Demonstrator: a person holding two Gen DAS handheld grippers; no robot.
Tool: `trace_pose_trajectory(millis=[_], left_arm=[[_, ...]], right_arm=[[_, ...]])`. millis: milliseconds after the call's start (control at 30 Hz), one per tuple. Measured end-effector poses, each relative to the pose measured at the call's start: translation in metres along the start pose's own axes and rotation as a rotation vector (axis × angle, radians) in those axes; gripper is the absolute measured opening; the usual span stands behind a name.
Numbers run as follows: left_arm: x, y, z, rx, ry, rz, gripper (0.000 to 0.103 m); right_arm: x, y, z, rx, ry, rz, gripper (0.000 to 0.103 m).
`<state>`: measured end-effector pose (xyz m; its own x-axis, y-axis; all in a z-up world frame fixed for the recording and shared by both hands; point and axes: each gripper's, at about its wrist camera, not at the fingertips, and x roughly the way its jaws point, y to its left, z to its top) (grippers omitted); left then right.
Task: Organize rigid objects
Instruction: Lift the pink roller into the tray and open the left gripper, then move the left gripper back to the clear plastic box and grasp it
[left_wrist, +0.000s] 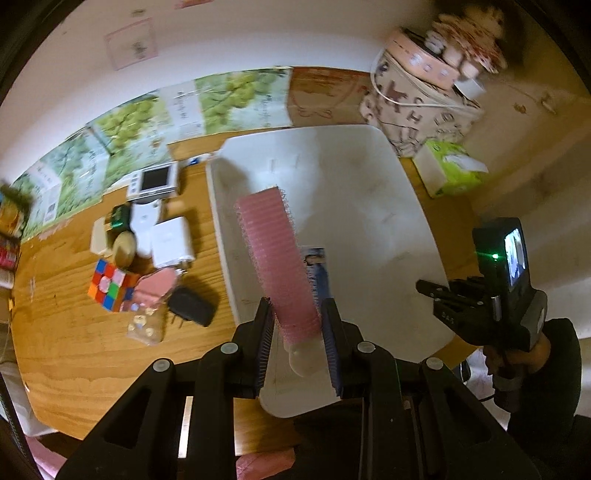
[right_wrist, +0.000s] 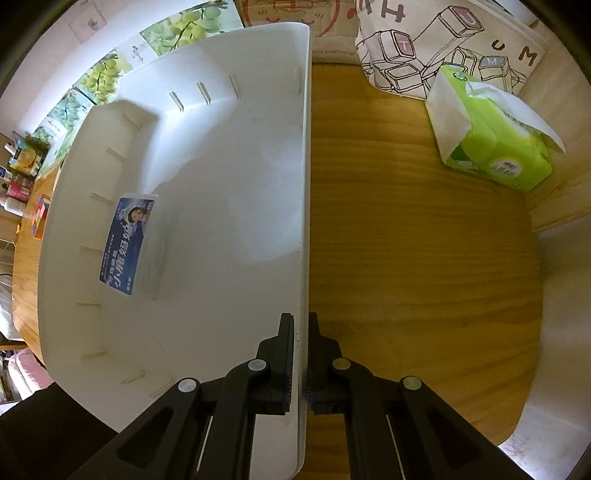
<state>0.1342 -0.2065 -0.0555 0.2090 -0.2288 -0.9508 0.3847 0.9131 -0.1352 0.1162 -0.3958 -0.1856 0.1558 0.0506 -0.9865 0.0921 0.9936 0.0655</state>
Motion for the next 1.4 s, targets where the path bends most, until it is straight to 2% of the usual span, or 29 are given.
trace_pose_trajectory(millis=[367, 467, 533, 633, 767, 1100, 1400], left_arm=[[0.006, -0.019, -0.003, 0.007, -0.003, -0.039, 0.030], [0.005, -0.019, -0.004, -0.016, -0.016, -0.038, 0.035], [0.001, -0.016, -0.005, -0.033, -0.033, -0.045, 0.041], [-0.006, -0.011, -0.007, -0.049, -0.071, -0.044, 0.060], [-0.013, -0.002, -0.009, -0.085, -0.121, -0.041, 0.072], [-0.021, 0.033, -0.021, -0.170, -0.176, 0.031, 0.073], [-0.020, 0.084, -0.040, -0.269, -0.178, 0.077, 0.073]], right_arm=[[-0.007, -0.003, -0.006, 0.003, -0.011, 0.009, 0.005], [-0.008, -0.001, -0.005, -0.002, -0.010, 0.006, 0.005], [-0.008, -0.001, -0.005, -0.006, -0.010, 0.005, 0.005], [-0.007, 0.000, -0.004, -0.007, -0.010, 0.004, 0.005], [-0.007, 0.001, -0.004, -0.006, -0.010, 0.003, 0.005], [-0.004, 0.005, -0.003, 0.001, -0.009, -0.024, 0.005], [-0.004, 0.004, -0.003, 0.031, -0.005, -0.045, 0.005]])
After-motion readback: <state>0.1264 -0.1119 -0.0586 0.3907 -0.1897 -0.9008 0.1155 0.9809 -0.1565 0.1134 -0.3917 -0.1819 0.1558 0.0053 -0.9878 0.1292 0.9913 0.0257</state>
